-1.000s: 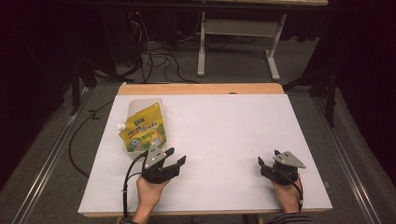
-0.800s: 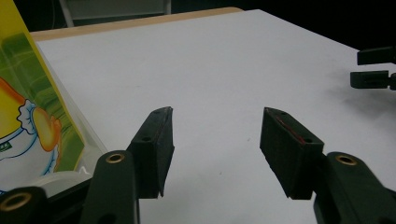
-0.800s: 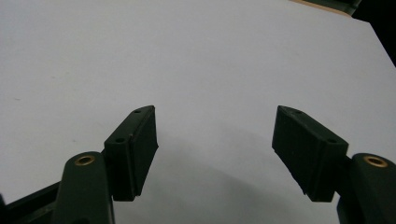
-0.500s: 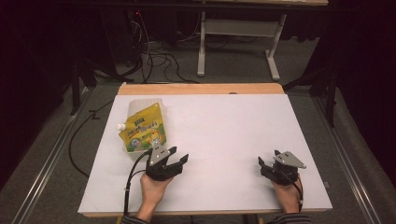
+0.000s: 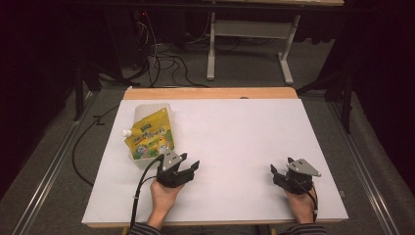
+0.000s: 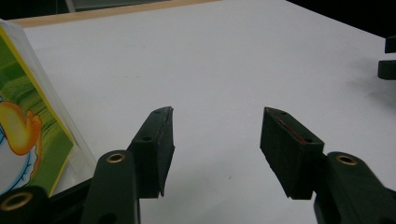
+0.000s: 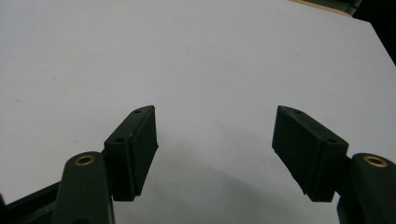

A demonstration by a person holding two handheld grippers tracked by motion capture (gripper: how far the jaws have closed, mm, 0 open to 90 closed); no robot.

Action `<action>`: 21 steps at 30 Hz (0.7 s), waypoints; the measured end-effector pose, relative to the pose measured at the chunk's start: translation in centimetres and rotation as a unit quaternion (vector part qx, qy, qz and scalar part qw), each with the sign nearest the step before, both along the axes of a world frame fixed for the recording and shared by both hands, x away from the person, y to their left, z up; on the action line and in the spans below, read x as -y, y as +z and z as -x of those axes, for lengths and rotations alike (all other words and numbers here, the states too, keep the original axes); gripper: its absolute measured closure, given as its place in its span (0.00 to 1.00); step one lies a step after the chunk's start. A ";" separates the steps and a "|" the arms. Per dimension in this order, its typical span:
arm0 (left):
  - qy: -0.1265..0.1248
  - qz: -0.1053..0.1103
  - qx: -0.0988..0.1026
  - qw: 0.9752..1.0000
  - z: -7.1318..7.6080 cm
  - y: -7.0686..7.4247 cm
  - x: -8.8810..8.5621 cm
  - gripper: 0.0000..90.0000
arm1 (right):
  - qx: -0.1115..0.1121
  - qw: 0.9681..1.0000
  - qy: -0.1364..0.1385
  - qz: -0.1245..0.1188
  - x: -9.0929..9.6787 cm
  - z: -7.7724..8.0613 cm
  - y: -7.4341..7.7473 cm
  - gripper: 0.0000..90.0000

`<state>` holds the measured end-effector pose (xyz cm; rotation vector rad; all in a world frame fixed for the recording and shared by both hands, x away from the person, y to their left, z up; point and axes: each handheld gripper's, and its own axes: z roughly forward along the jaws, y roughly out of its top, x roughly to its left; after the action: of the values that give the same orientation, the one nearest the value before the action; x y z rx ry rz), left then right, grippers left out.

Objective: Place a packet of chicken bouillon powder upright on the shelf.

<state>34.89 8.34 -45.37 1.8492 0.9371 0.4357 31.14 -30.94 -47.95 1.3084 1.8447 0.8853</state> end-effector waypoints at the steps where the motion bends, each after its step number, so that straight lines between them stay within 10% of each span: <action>1: 0.001 0.000 0.000 1.000 -0.1 -0.1 0.1 0.50 | 0.000 1.000 0.000 0.000 0.0 0.0 0.0 0.35; 21: 0.003 0.001 -0.016 1.000 -1.2 -1.4 1.2 0.49 | -0.002 1.000 0.001 -0.001 0.0 0.0 0.0 0.35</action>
<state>36.12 7.13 -46.81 1.8572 0.9654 0.4092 31.14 -30.91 -47.95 1.3109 1.8488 0.8871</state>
